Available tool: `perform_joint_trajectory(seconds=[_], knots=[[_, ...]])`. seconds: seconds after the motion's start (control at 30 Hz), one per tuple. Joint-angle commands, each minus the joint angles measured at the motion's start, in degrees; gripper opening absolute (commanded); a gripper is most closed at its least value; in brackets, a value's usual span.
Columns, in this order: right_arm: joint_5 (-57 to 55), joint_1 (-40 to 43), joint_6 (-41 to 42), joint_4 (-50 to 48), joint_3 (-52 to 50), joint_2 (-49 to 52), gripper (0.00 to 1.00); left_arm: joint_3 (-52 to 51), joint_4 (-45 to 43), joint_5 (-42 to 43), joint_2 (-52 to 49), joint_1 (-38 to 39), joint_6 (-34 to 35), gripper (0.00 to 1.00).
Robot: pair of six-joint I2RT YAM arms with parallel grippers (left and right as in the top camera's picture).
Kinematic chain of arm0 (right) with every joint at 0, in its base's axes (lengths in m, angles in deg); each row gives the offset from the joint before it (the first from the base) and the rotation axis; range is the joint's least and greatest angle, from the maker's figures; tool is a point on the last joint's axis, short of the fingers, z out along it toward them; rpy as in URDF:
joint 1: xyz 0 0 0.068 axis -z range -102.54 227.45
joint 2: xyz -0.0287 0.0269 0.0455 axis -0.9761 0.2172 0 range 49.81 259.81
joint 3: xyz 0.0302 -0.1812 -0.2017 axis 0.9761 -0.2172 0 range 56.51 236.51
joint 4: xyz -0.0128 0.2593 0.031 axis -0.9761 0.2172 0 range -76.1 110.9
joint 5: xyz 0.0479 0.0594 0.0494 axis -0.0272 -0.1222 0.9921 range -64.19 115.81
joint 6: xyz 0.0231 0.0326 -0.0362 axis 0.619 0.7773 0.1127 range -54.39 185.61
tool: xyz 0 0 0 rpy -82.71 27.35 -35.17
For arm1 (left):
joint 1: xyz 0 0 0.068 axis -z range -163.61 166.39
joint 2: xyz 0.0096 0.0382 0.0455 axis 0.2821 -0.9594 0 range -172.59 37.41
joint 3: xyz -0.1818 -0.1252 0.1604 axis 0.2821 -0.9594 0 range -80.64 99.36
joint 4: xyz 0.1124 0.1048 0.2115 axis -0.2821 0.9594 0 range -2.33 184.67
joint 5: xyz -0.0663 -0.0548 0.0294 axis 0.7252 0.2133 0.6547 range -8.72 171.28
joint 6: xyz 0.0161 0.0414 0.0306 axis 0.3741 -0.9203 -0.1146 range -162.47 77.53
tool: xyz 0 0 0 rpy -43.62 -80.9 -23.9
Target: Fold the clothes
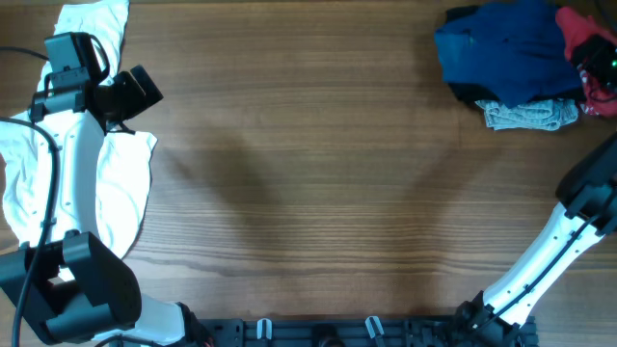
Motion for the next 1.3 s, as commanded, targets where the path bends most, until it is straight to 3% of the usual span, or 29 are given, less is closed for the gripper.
perform_joint_trajectory(seconds=[0.0, 0.07, 0.1, 0.13, 0.17, 0.5, 0.67, 0.97, 1.27], knots=[[-0.79, 0.24, 0.76, 1.73, 0.55, 3.21, 0.77, 0.44, -0.20, 0.68, -0.07, -0.11, 0.46, 1.00], [-1.03, 0.31, 0.81, 1.86, 0.59, 2.89, 0.34, 0.44, -0.17, 0.68, -0.07, -0.11, 0.48, 1.00], [-1.03, 0.31, 0.83, 1.88, 0.74, 2.47, 0.19, 0.44, -0.17, 0.68, -0.07, -0.11, 0.48, 1.00], [-1.03, 0.31, 0.83, 2.05, 0.87, 1.88, 0.08, 0.44, -0.15, 0.68, -0.07, -0.11, 0.48, 1.00], [-1.05, 0.28, 0.81, 2.21, 1.01, 1.29, 0.04, 0.44, -0.09, 0.68, -0.07, -0.11, 0.48, 1.00], [-0.76, -0.04, 0.72, 3.37, 1.05, -13.97, 0.04, 0.44, 0.26, 0.68, -0.07, -0.11, 0.48, 1.00], [-0.79, -3.10, -3.50, 3.48, 1.05, -20.61, 0.04, 0.44, 0.26, 0.68, -0.07, -0.11, 0.48, 1.00], [-13.62, -12.39, -8.81, -0.28, 1.01, -18.95, 0.04, 0.44, 0.52, 0.68, -0.07, -0.11, 0.46, 1.00], [-21.22, -13.66, -17.94, -0.94, 1.01, -14.14, 0.04, 0.44, 0.50, 0.68, -0.07, -0.11, 0.48, 1.00]])
